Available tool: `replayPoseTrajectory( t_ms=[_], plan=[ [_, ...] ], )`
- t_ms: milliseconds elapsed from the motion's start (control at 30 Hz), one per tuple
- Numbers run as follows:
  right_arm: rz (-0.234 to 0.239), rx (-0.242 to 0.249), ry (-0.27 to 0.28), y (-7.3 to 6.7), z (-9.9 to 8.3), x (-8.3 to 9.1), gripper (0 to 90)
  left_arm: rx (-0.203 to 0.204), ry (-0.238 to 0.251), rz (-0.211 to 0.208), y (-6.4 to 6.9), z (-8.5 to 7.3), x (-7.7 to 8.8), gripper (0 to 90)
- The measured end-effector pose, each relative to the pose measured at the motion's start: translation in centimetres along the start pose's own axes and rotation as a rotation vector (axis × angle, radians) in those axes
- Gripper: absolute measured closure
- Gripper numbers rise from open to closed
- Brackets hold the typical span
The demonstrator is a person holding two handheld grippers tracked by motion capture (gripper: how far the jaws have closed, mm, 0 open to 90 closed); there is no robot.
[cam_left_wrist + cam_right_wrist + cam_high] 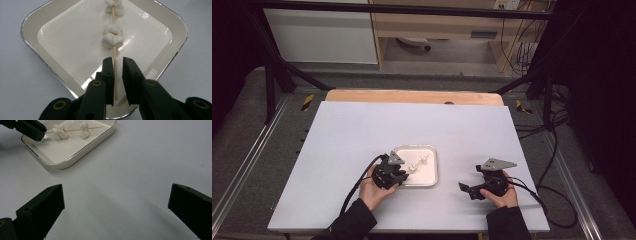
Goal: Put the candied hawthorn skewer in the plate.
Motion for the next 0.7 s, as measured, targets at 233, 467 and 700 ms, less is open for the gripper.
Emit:
replayPoseTrajectory(
  t_ms=[233, 467, 700],
  plan=[
    [0.001, -0.003, 0.006, 0.0, 0.1, 0.1, 1.1, -0.019, 0.015, -0.007, -0.2, 0.1, 1.0, 61.7],
    [0.003, -0.008, 0.006, 0.0, 0.1, 0.2, 1.0, -0.042, 0.034, -0.003, -0.4, 0.1, 2.0, 36.8],
    [0.001, -0.013, 0.004, 0.0, 0.1, 0.2, 1.0, -0.083, 0.021, 0.026, -0.8, -0.6, 3.2, 19.7]
  ],
)
Point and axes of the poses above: each handheld gripper's, and its own axes: x roughly backward along the jaws, z roughly out of its top, y roughly to its right, the point moved 10 cm from there along -x, roughly forward along the jaws, and after that the axes turned 13 degrees about -x, right-handed, at the moved point
